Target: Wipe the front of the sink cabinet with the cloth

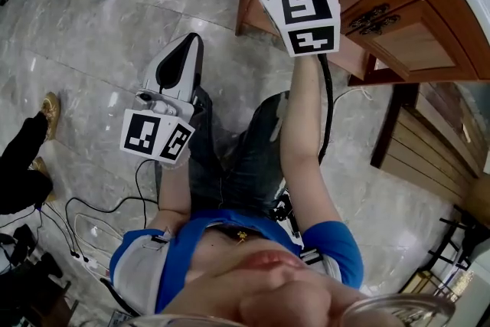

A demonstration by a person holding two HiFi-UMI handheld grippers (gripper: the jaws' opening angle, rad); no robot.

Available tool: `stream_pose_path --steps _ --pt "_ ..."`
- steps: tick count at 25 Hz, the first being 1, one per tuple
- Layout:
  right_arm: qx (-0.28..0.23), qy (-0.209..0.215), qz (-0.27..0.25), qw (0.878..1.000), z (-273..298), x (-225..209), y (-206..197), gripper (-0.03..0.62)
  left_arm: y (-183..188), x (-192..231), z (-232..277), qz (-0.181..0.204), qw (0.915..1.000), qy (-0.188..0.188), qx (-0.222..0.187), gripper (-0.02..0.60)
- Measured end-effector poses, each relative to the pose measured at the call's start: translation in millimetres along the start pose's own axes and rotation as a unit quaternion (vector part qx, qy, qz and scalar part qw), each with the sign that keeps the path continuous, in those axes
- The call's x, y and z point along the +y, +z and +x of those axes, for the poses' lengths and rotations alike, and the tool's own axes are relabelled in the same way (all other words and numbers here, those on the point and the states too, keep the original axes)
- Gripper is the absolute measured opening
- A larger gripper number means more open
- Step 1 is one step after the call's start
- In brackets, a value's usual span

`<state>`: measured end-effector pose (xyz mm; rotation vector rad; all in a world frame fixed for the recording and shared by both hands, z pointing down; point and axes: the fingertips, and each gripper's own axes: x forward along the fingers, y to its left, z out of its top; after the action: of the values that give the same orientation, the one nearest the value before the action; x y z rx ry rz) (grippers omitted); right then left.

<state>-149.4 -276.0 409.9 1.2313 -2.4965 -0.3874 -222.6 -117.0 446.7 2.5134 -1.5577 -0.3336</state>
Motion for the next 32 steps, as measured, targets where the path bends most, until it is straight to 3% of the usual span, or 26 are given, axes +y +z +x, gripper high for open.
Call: stream_pose_path --steps 14,32 --pt "0.005 -0.014 0.001 1.000 -6.3 -4.3 -8.1 0.061 -5.0 -9.5 4.2 0.000 0.9999 -0.013 0.006 -0.002" --pt "0.054 -0.096 -0.004 0.994 -70.7 -60.4 -45.7 0.061 -25.6 -43.6 20.0 -0.027 0.9972 -0.068 0.017 -0.002"
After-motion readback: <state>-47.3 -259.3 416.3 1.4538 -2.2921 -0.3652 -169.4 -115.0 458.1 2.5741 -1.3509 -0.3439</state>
